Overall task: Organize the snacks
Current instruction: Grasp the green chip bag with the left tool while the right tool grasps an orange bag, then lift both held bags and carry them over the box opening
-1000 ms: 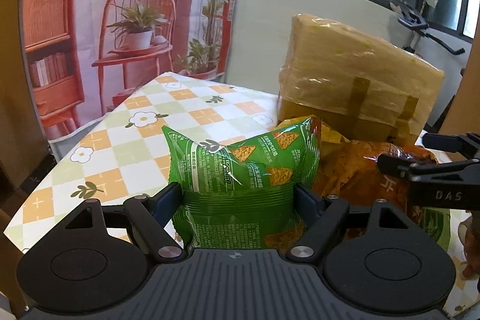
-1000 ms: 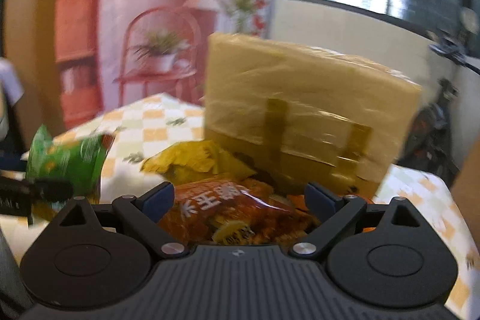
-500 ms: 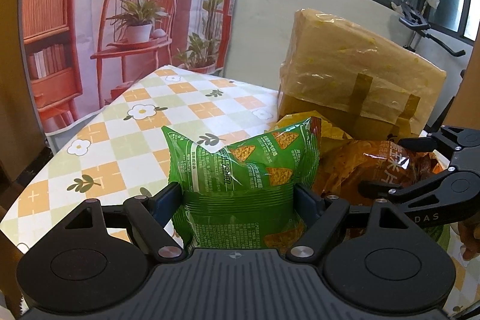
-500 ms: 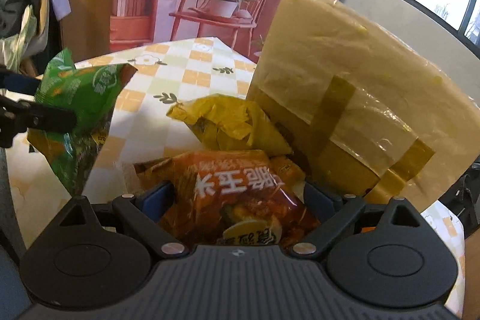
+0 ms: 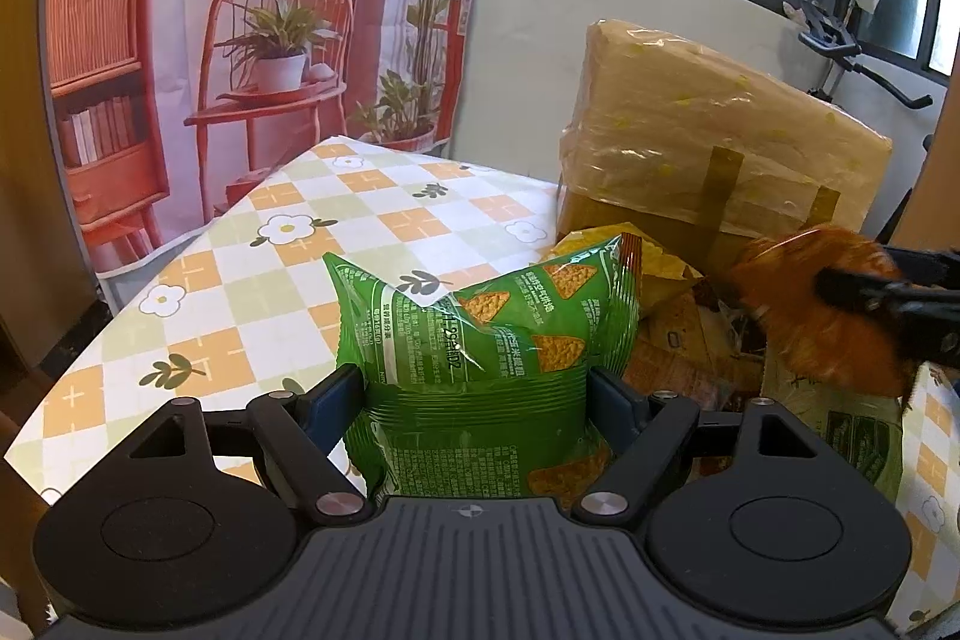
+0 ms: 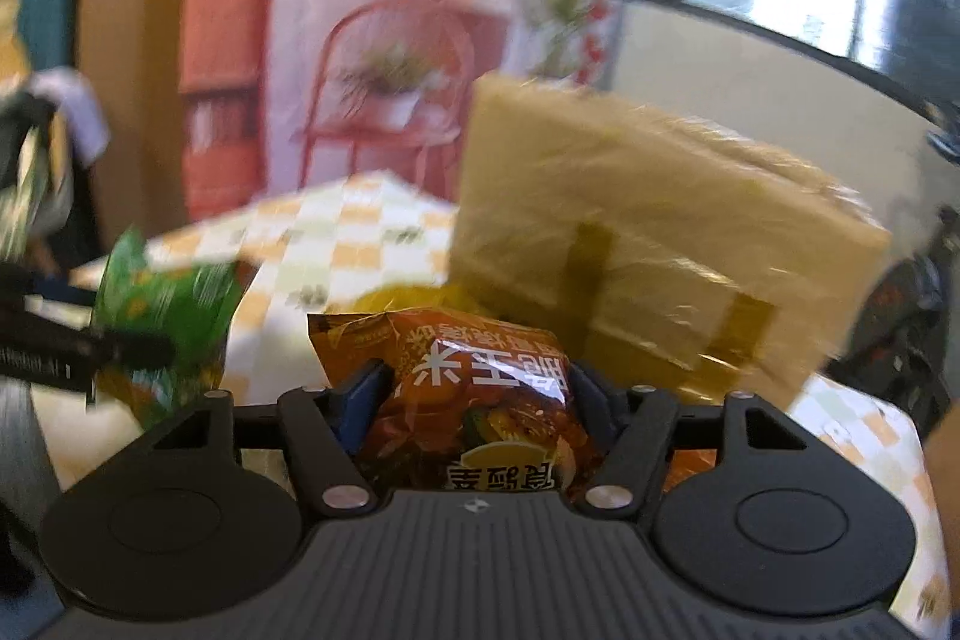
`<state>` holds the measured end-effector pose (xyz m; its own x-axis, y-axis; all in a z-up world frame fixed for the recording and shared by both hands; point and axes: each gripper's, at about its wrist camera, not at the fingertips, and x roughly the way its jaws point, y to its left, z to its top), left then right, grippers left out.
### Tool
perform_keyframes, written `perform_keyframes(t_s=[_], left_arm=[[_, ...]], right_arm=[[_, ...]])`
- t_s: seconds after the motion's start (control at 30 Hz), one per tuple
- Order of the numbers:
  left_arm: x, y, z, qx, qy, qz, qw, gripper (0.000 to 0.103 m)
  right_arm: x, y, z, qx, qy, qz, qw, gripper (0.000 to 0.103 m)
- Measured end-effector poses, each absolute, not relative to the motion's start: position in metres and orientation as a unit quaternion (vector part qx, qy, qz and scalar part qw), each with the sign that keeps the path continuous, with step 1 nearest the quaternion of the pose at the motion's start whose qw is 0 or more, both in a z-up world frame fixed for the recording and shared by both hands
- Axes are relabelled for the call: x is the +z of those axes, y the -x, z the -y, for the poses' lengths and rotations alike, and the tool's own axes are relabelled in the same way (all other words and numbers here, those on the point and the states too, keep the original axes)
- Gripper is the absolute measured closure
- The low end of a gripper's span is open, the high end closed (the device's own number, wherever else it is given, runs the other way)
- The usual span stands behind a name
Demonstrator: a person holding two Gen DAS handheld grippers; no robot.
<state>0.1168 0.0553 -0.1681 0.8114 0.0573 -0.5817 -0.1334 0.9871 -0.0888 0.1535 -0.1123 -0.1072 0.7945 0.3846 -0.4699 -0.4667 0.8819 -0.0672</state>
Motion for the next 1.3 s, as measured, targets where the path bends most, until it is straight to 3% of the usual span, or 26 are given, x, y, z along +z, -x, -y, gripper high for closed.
perform_keyframes(t_s=[0.23,0.5,0.9,1.3], left_arm=[[-0.153,-0.115,-0.058,0.047,0.062,-0.287,0.955,0.021],[-0.129,-0.117,-0.058,0.048,0.055,-0.265,0.961,0.021],[-0.080,-0.131,-0.041,0.038,0.015,-0.209,0.977,0.021],[-0.065,-0.160,-0.026,0.011,0.010,-0.188,0.982,0.021]], right_arm=[[-0.105,-0.127,0.158,0.156,-0.028,-0.201,0.967,0.036],[-0.082,-0.103,0.185,0.145,-0.042,-0.138,0.979,0.036],[-0.066,-0.099,0.212,0.144,-0.089,-0.107,0.980,0.036],[-0.048,-0.112,0.219,0.142,-0.091,-0.072,0.983,0.036]])
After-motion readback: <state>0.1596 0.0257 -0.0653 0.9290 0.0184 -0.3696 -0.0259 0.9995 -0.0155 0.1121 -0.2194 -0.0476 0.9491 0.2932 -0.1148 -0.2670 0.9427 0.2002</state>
